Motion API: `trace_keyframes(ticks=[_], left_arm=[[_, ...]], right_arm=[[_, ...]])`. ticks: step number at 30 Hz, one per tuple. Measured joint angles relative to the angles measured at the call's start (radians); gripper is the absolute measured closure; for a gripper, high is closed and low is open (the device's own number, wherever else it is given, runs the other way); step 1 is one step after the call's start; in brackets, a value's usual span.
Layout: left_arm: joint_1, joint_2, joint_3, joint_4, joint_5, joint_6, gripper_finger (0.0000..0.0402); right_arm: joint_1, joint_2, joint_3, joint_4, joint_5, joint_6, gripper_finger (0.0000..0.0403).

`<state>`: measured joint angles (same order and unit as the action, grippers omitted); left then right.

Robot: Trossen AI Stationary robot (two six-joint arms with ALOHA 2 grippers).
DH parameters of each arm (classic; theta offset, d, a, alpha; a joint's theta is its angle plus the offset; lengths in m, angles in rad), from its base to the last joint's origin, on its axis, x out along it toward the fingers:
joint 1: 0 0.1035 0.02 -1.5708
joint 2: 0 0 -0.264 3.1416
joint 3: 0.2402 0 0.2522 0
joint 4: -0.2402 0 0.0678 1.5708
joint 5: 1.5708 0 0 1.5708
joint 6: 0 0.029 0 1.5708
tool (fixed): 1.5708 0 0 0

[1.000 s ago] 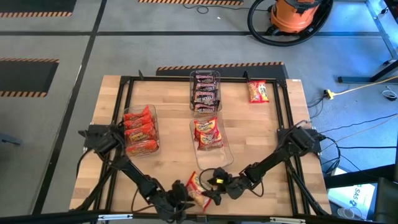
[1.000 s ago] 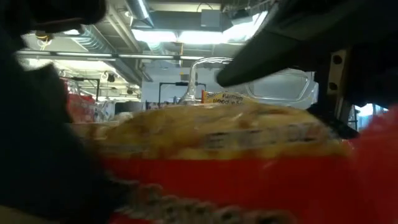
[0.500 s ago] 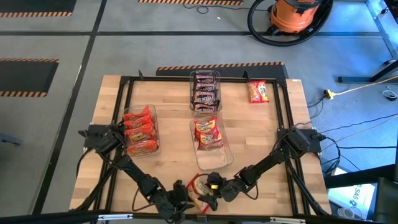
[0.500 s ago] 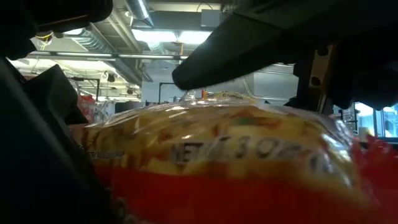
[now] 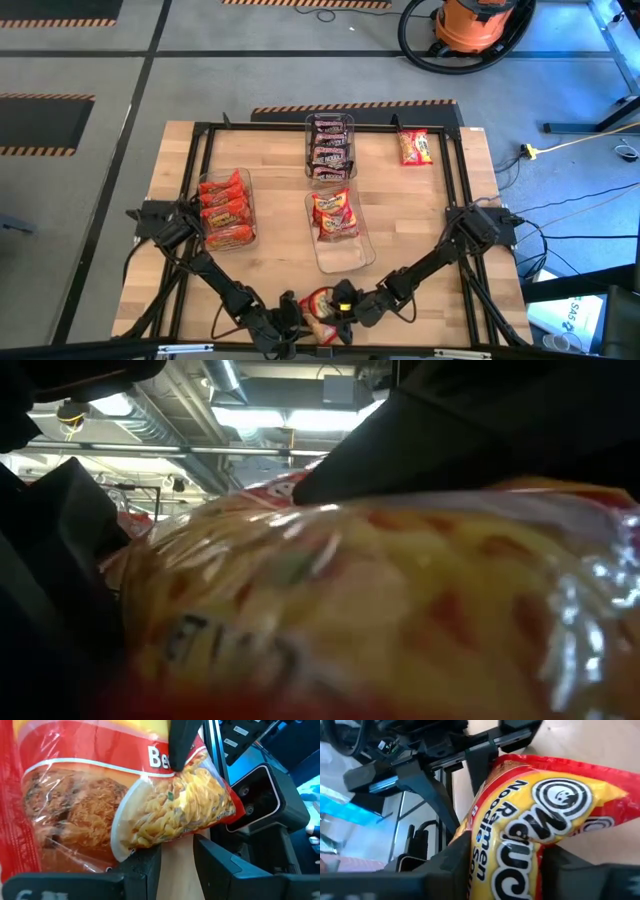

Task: Sort Maruchan noodles
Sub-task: Put the red noodle pack into the right transparent bin

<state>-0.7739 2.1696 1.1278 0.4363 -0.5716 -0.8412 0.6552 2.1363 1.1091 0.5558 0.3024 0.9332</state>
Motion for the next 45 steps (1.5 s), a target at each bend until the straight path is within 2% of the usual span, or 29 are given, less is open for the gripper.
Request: trace_keyframes(ticks=[8,12,19,27,33,38,42,45], left_arm=[[-0.035,-0.002,0.002,0.020,0.042,-0.025,0.0294],[-0.059,-0.002,0.002,0.033,0.044,-0.050,0.0294],[-0.110,-0.010,0.003,0.037,0.062,-0.121,0.0294],[-0.122,-0.020,0.003,0.027,0.053,-0.155,0.0294],[-0.104,-0.022,0.002,0.026,0.069,-0.150,0.0294],[-0.091,-0.022,0.002,0.031,0.073,-0.147,0.0294],[-0.079,-0.022,0.003,0.033,0.069,-0.147,0.0294],[-0.069,-0.022,0.003,0.032,0.067,-0.147,0.0294]], right_arm=[[0.000,-0.013,0.008,-0.022,-0.021,-0.136,0.0365],[0.000,-0.026,0.009,-0.032,-0.043,-0.199,0.0389],[0.000,-0.133,0.009,-0.181,-0.060,-0.304,0.0388],[-0.002,-0.362,0.007,-0.437,-0.057,-0.485,0.0386],[-0.016,-0.554,0.007,-0.645,0.080,-0.780,0.0383],[-0.042,-0.632,0.006,-0.738,0.226,-1.115,0.0382],[-0.097,-0.636,0.006,-0.803,0.219,-1.320,0.0382],[-0.161,-0.626,0.006,-0.872,0.185,-1.385,0.0382]])
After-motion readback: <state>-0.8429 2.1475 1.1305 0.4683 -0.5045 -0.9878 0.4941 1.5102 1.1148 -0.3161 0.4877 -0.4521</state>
